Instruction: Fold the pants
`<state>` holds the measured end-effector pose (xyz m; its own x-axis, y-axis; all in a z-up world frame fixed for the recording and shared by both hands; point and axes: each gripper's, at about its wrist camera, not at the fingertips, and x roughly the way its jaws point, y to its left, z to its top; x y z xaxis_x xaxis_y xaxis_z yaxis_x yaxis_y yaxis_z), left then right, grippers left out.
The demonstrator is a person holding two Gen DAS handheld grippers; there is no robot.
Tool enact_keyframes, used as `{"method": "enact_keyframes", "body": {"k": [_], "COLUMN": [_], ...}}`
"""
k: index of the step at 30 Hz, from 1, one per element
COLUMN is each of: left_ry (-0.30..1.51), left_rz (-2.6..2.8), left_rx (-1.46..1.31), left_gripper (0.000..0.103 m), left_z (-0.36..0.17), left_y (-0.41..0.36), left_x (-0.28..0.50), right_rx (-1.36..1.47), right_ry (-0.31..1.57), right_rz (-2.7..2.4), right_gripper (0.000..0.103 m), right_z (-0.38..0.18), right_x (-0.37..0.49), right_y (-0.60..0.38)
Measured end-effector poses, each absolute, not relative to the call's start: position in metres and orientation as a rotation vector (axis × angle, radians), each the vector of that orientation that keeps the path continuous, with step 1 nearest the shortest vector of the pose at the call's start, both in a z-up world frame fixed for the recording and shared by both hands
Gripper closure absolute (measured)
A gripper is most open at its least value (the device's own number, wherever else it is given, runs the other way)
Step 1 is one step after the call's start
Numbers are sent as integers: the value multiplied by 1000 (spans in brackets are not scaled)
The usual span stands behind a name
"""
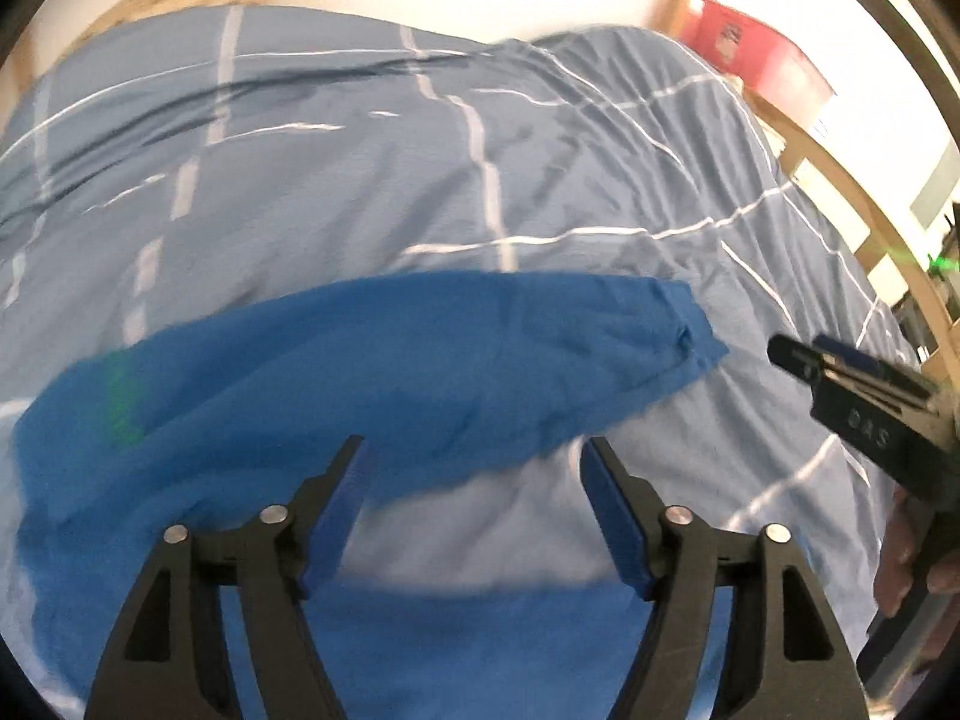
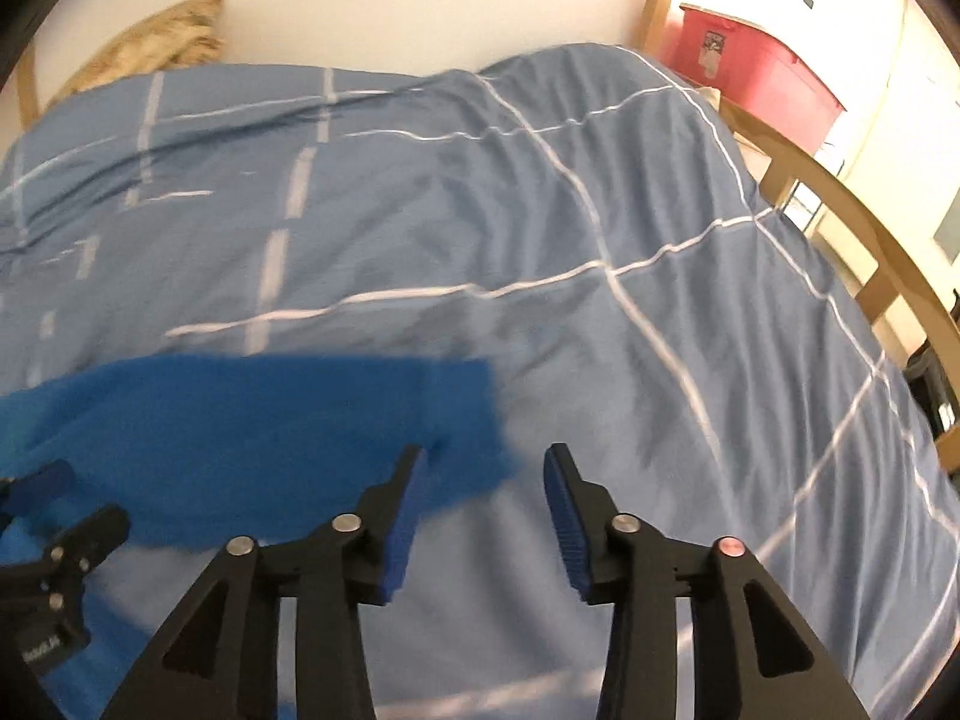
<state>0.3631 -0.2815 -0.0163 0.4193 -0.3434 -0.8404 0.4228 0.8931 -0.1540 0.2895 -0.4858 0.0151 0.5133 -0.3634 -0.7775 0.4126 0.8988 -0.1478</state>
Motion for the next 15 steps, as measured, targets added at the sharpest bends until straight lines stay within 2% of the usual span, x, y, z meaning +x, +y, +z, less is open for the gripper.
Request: {"method": "enact_keyframes", "body": {"k": [8, 15], "left_ry": [1147, 1238], "left_rz": [-231, -51], "left_rx": [53, 45], "left_gripper": [30, 30], "left_z": [4, -2], "left_y": [-139, -62], "left_x": [293, 254], "right_rx": [277, 391], "right_ry": [981, 1070], "right_rz": [-444, -529], "right_gripper": [55, 55], "right_z": [23, 9], "right_x": [217, 170], "right_y": [-376, -303]}}
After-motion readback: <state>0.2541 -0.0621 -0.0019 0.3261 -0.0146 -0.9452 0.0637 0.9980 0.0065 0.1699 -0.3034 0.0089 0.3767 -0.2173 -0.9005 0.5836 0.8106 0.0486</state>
